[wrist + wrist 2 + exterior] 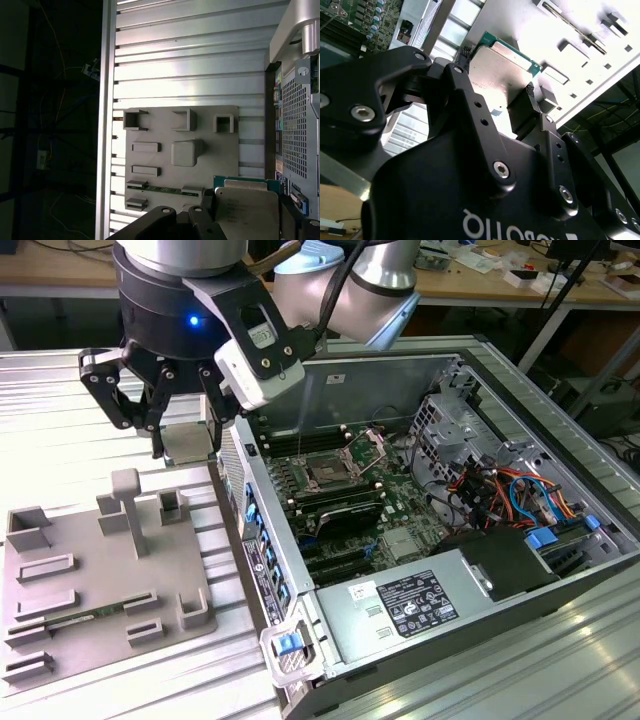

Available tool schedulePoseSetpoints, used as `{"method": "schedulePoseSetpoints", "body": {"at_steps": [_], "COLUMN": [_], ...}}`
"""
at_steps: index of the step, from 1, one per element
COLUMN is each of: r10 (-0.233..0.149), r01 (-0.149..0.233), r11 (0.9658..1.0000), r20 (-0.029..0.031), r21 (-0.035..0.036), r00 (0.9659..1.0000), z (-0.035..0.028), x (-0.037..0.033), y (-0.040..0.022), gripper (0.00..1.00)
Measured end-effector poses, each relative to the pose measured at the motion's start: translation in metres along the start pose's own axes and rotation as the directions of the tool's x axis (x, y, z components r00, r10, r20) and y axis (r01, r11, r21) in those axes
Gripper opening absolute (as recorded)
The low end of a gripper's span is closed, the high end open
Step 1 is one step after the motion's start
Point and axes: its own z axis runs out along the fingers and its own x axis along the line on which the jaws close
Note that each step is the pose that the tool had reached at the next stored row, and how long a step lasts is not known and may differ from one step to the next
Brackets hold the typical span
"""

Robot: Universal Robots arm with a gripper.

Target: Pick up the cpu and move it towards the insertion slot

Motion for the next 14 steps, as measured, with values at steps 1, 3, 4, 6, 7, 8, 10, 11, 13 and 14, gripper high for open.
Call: {"method": "schedulePoseSetpoints", "body": {"at_steps": [1,3,4,6,7,8,10,11,13,14], "r10": [0.0,0.0,0.0,0.0,0.0,0.0,0.0,0.0,0.0,0.0], "r01": [0.0,0.0,0.0,0.0,0.0,0.0,0.0,0.0,0.0,0.0], "r11": [1.0,1.0,1.0,1.0,1.0,1.0,1.0,1.0,1.0,1.0], "r20": [0.0,0.0,0.0001,0.0,0.0001,0.0001,0.0,0.0001,0.0,0.0001], "r21": [-0.0001,0.0,-0.0001,0.0,-0.0001,-0.0001,0.0,0.0,0.0,-0.0001], "r00": [1.0,1.0,1.0,1.0,1.0,1.0,1.0,1.0,1.0,1.0], "z": [0.0,0.0,0.0,-0.0001,-0.0001,-0.0001,-0.0002,-0.0002,-0.0003,-0.0003], "x": [0.0,0.0,-0.0002,-0.0022,-0.0031,-0.0041,-0.0066,-0.0094,-0.0129,-0.0158], "y": [0.0,0.0,0.0,0.0,-0.0001,-0.0001,-0.0001,-0.0002,-0.0003,-0.0004], "gripper": [0.55,0.55,0.55,0.55,0.55,0.55,0.55,0.55,0.55,0.55]}}
